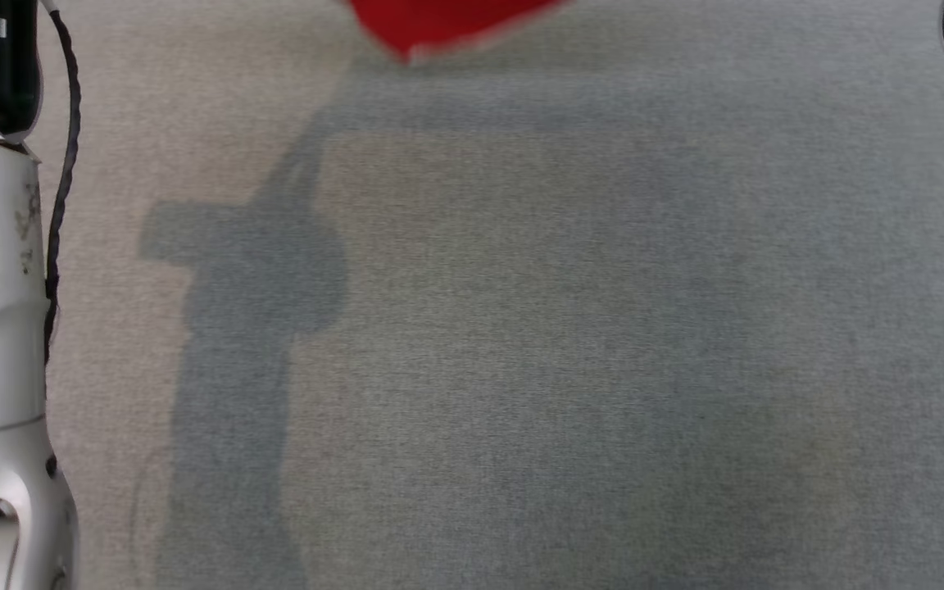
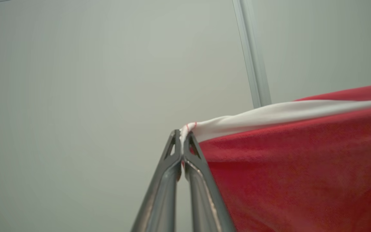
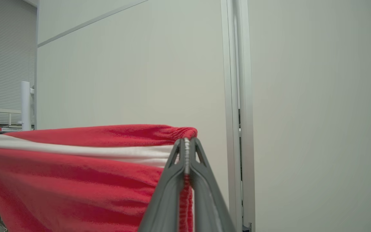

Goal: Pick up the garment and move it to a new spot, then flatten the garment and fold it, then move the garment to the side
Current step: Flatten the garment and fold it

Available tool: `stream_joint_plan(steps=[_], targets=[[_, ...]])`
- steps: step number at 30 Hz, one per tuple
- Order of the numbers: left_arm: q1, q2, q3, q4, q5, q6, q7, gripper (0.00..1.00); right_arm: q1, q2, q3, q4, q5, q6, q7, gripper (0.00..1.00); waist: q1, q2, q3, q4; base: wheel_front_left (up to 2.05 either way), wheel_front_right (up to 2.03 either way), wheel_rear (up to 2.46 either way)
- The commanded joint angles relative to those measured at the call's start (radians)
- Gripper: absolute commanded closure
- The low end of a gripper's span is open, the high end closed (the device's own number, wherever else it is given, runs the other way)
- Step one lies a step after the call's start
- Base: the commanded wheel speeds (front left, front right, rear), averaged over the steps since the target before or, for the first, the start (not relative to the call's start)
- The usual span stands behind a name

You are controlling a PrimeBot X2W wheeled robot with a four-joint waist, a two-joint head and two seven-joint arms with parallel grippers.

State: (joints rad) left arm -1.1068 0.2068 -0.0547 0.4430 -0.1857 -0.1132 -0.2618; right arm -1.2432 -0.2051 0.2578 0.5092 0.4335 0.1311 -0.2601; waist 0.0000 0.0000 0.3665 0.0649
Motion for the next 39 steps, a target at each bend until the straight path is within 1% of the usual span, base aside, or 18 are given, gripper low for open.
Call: stream_joint_plan(steps=[1, 2, 5, 11, 14, 20, 24, 26, 31, 39], targets=[[0.033, 0.007, 0.015, 0.001, 0.002, 0.007, -0.003, 1.0, 0.037, 0.001, -0.021, -0.004, -0.004, -0.001, -0.006, 1.0, 0.0, 0.0, -0.006, 0.017, 0.0, 0.0, 0.0], [0.063, -0.001, 0.014, 0.002, 0.006, 0.003, -0.002, 1.0, 0.068, 0.007, -0.026, -0.011, -0.016, -0.001, -0.006, 1.0, 0.0, 0.0, -0.015, 0.018, 0.0, 0.0, 0.0], [0.171, -0.036, 0.02, 0.007, -0.003, -0.004, -0.002, 1.0, 0.184, 0.004, 0.002, -0.006, -0.033, -0.001, -0.007, 1.0, 0.0, 0.0, -0.044, 0.02, 0.0, 0.0, 0.0], [0.487, -0.109, 0.022, 0.061, -0.022, -0.012, -0.003, 1.0, 0.465, -0.002, 0.099, 0.028, 0.021, 0.0, -0.007, 1.0, 0.0, 0.0, -0.096, 0.017, 0.0, 0.0, 0.0], [0.62, -0.134, 0.0, 0.097, -0.027, -0.014, -0.003, 1.0, 0.596, -0.004, 0.12, 0.015, 0.064, 0.0, -0.007, 1.0, 0.0, 0.0, -0.119, 0.016, 0.0, 0.0, 0.0], [0.837, -0.152, -0.001, 0.121, -0.062, -0.016, -0.003, 1.0, 0.84, -0.012, 0.154, -0.037, 0.14, 0.0, -0.007, 1.0, 0.0, 0.0, -0.19, 0.013, 0.0, 0.0, 0.0], [0.966, -0.153, 0.019, 0.103, -0.091, -0.016, -0.003, 1.0, 0.966, -0.02, 0.2, -0.062, 0.17, 0.0, -0.007, 1.0, 0.0, 0.0, -0.261, 0.005, 0.0, 0.0, 0.0], [1.014, -0.152, 0.024, 0.097, -0.082, -0.016, -0.003, 1.0, 1.016, -0.022, 0.221, -0.066, 0.183, 0.0, -0.007, 1.0, 0.0, 0.0, -0.295, 0.007, 0.0, 0.0, 0.0], [1.108, -0.152, 0.033, 0.088, -0.073, -0.017, -0.003, 1.0, 1.115, -0.032, 0.268, -0.059, 0.218, 0.0, -0.007, 1.0, 0.0, 0.0, -0.367, 0.016, 0.0, 0.0, 0.0], [1.192, -0.153, 0.037, 0.087, -0.098, -0.017, -0.003, 1.0, 1.195, -0.076, 0.344, -0.09, 0.299, 0.0, -0.006, 1.0, 0.0, 0.0, -0.424, 0.013, 0.0, 0.0, 0.0]])
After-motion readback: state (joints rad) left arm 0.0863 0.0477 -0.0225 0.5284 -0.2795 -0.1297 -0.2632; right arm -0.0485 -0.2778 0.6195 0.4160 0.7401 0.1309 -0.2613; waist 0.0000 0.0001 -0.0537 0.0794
